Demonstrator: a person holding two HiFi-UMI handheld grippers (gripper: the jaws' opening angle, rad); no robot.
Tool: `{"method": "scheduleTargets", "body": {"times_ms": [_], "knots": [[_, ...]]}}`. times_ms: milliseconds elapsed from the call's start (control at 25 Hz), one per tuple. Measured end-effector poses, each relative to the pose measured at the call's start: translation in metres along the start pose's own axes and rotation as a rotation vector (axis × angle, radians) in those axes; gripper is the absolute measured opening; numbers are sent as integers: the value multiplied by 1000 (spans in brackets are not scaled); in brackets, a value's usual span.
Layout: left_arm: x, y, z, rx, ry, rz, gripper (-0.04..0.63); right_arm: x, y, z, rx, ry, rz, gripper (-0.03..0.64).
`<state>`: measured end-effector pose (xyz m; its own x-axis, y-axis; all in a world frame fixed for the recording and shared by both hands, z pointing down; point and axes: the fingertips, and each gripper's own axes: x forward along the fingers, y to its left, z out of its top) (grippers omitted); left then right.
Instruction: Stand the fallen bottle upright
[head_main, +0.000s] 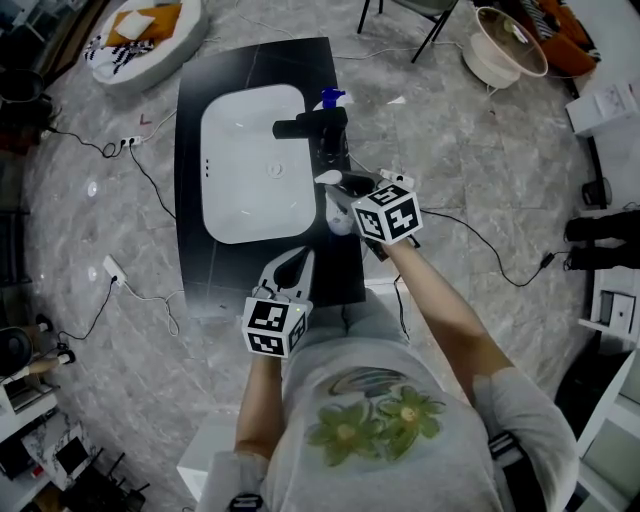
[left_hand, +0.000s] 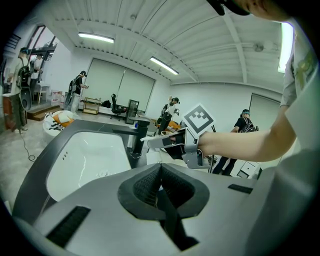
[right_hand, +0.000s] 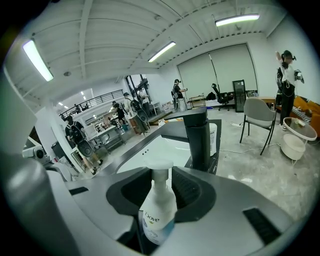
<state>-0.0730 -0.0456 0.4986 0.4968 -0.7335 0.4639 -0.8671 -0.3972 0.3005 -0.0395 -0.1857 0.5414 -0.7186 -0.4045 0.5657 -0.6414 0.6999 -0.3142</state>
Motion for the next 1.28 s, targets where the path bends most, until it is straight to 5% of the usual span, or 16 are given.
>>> {"method": "scheduleTargets", "body": {"times_ms": [1280], "knots": [[-23, -33, -20, 33, 4, -3, 17, -38, 23, -16, -56, -84, -65, 124]]}}
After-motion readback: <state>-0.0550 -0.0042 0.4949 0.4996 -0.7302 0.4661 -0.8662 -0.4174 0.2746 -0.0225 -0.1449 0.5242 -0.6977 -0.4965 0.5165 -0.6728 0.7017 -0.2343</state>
